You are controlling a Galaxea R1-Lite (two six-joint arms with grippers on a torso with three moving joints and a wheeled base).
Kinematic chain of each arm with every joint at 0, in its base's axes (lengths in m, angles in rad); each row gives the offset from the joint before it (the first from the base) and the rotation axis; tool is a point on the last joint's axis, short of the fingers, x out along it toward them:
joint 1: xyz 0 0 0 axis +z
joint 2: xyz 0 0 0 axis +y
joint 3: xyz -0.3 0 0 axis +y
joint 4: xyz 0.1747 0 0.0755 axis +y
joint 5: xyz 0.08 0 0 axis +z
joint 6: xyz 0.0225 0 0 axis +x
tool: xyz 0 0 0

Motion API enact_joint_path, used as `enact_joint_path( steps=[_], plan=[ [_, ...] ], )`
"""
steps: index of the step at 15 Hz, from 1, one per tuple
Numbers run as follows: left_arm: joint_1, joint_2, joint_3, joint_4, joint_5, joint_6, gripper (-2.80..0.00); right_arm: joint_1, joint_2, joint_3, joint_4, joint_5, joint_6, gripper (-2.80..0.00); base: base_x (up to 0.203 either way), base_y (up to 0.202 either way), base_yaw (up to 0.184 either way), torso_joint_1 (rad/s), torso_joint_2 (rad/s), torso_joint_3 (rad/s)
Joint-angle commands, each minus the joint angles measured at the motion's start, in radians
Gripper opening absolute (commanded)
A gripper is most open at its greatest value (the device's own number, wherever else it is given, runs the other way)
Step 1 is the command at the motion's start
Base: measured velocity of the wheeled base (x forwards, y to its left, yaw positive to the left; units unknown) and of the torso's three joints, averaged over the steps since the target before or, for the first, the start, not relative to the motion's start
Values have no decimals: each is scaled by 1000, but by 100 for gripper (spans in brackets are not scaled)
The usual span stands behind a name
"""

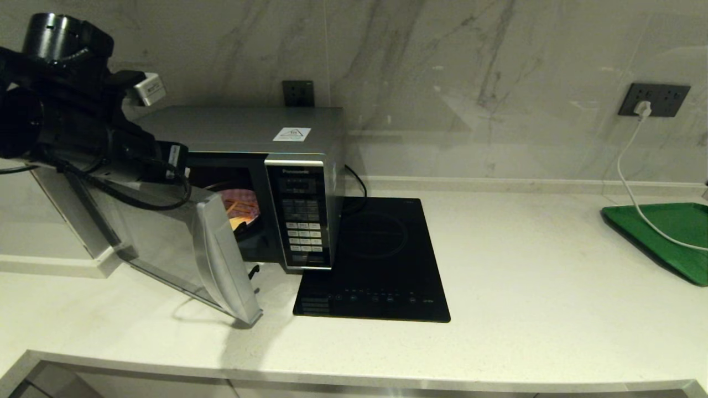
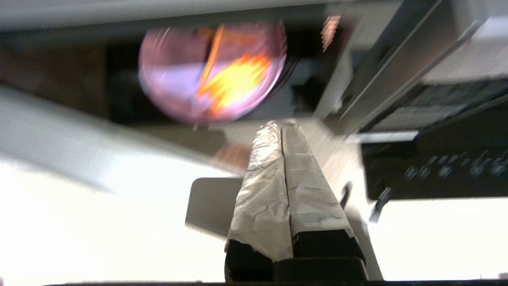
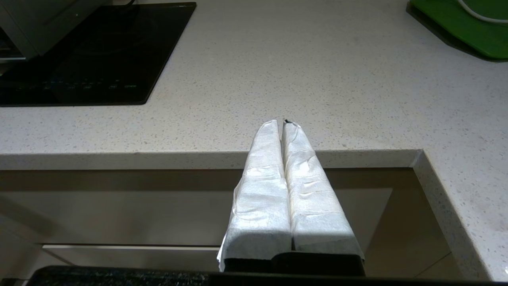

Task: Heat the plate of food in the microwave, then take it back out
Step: Open the microwave oven

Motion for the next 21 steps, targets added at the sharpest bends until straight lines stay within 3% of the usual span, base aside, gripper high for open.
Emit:
enact_joint_path(
  steps=[1,10,16,18,19,21],
  plan=[
    [50,-84,90,5,1,18,-280,0,2,0,1,-1,1,-280,0,0,0,0,0,0],
    [165,-250,271,4,-4,104,-280,0,2,0,0,-1,1,-280,0,0,0,0,0,0],
    [198,-270,324,-2,-76,82,-280,0,2,0,0,-1,1,-280,0,0,0,0,0,0],
    [216,-272,350,-2,-133,-4,-280,0,2,0,0,-1,1,-280,0,0,0,0,0,0],
    [216,-276,360,-2,-148,-85,-280,0,2,0,0,-1,1,-280,0,0,0,0,0,0],
    [215,-277,365,-2,-193,-310,-280,0,2,0,0,-1,1,-280,0,0,0,0,0,0]
  ],
)
